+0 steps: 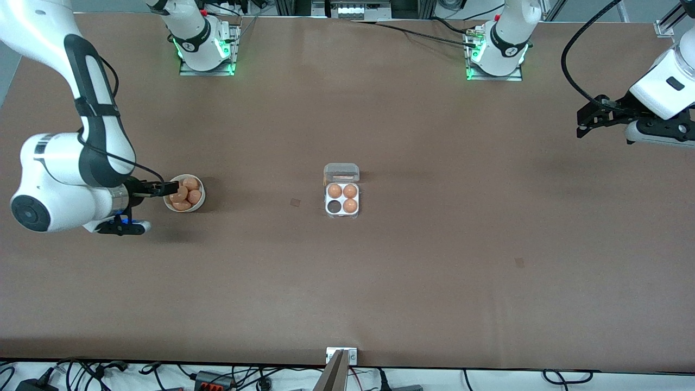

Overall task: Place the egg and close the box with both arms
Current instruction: 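Reach the right gripper over the white bowl of brown eggs, then lower the right gripper and grasp one brown egg from the bowl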

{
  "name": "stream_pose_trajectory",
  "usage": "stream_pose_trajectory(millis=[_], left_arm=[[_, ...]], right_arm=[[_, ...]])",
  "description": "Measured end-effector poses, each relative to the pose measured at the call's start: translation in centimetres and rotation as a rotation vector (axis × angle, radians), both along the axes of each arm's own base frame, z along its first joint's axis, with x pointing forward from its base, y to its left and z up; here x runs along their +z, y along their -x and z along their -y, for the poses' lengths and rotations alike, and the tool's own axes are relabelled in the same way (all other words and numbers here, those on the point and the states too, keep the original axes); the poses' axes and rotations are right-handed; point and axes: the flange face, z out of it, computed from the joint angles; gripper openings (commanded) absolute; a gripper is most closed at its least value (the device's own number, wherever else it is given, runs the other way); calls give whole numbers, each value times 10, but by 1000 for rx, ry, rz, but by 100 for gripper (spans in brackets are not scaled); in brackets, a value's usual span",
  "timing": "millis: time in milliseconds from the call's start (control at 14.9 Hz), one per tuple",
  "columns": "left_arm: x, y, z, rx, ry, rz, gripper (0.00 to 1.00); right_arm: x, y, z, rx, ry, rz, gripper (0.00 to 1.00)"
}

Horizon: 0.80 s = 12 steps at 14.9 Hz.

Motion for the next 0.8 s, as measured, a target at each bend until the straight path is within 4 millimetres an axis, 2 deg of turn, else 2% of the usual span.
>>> stream_pose_trajectory(millis=[134,469,803], left_arm=[[0,0,0,0,0,0,100],[0,0,0,0,0,0,100],[0,0,0,0,0,0,100]], right_arm=[[-19,1,0,-1,-1,-27,100],[-51,2,4,-10,1,-55,100],[-67,-2,12,-26,2,-41,100]])
